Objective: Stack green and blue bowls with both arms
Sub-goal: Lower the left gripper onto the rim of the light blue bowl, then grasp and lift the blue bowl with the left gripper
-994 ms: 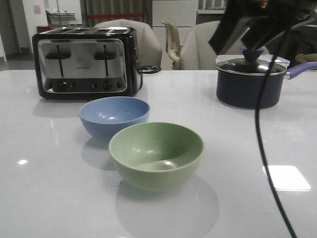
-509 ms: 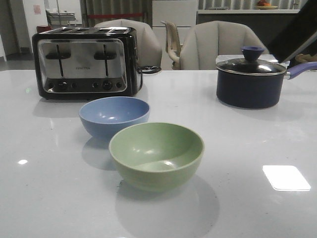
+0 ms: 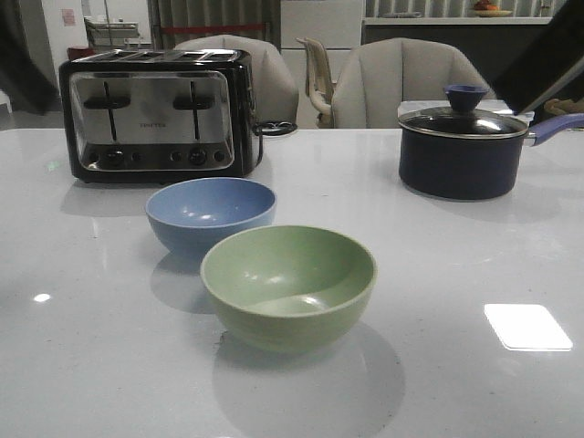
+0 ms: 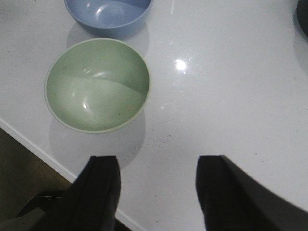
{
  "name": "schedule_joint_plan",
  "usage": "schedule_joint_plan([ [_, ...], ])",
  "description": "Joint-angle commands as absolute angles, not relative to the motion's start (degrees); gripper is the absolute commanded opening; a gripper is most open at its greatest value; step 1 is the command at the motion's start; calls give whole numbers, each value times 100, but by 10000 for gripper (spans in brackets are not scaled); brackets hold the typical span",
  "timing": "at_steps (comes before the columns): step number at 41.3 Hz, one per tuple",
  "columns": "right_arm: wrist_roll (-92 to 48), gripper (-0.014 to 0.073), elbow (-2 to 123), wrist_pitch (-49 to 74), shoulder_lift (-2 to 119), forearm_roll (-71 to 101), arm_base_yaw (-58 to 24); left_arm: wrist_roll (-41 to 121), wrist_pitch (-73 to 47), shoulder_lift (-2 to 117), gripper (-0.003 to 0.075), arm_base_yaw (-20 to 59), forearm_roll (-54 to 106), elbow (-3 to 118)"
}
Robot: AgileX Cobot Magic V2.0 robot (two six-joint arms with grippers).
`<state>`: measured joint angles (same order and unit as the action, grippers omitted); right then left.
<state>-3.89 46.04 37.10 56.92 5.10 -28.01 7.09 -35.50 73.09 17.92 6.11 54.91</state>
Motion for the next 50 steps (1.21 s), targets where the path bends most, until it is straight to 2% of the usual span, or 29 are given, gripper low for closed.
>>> schedule_joint_plan([
  [1,-399,474,4753,3401,5593,477,-2789,723,-3333,8019,605,1907,675,6194],
  [16,-399,474,4753,3401,5593,477,-2789,723,-4139,10825,605,1905,675,8546],
  [27,-399,474,4753,3401,5593,477,-2789,723,-4192,11670,596,1905,697,9441],
  [30,-399,474,4753,3401,5593,477,-2789,723,-4099,11670,543,1905,697,9457],
  [35,-399,474,4753,3401,5593,477,-2789,723,-4110,11670,375,1905,697,9467],
  [44,-399,474,4753,3401,5593,477,-2789,723,-4195,11670,141,1905,651,9467],
  [47,-399,474,4753,3401,5593,477,-2789,723,-4205,11648,97,1905,639,9467],
  [50,-399,474,4753,3401,5593,477,-2789,723,-4239,11562,102,1905,560,9467],
])
